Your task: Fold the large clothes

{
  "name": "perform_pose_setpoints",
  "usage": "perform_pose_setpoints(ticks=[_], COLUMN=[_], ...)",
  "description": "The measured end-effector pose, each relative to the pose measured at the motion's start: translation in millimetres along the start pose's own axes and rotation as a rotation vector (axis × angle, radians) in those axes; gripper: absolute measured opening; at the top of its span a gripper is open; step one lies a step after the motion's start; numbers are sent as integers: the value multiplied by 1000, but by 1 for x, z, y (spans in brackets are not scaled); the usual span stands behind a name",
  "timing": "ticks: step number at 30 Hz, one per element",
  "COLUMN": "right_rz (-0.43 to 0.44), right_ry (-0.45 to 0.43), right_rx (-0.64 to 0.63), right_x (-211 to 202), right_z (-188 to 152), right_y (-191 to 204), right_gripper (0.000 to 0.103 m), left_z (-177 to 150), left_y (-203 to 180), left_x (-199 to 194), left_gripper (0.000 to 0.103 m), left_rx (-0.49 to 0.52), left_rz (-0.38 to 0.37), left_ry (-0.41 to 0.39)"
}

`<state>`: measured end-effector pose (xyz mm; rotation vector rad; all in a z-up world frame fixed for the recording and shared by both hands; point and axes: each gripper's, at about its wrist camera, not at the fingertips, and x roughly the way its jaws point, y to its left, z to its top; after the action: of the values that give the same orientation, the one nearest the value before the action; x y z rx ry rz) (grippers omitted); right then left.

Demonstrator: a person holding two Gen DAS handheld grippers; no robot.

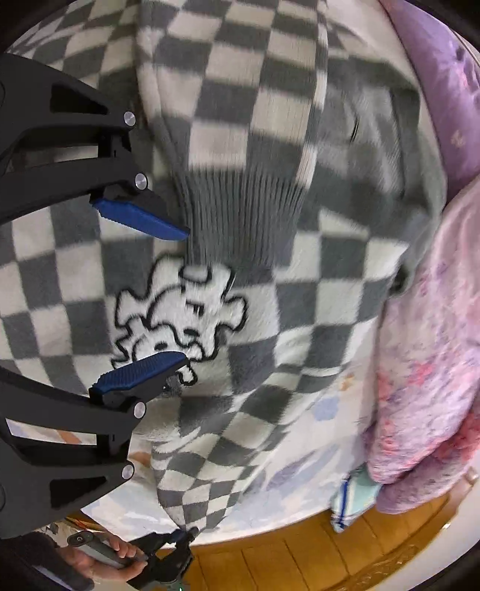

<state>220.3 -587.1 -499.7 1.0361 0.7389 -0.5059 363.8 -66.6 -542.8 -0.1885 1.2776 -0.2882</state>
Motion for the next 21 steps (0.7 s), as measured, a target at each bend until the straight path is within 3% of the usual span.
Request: perform_pose_setpoints(ticks=[5,12,13,15,16,19,21], right_rz=[194,319,310,285,275,275,264], right_ry=[-10,57,69,92,107,147,162], right_rx=[-178,-378,-397,-444,-457,-490,-570], right_x=[-30,-42,-40,-32,-28,-20,-17], right_z=[-32,-123,-137,-162,-177,-215,-247], right_y=[86,189,199,215,223,244,264], right_gripper=[9,9,9,9,9,9,9], left_z=[3,-7,-10,-20,-25,-25,-23], left_y=[58,173,190,227,236,239,246], left_x=[-47,-86,-79,-43,-30,-31,-44], left_gripper=[68,72,72,71,71,71,71], left_rx=[-59,-192,-215,-258,-243,-175,-201], left_rz=[128,358,363,310,287,239,166], left_ry=[-64,-102,-78,74,102,86,65])
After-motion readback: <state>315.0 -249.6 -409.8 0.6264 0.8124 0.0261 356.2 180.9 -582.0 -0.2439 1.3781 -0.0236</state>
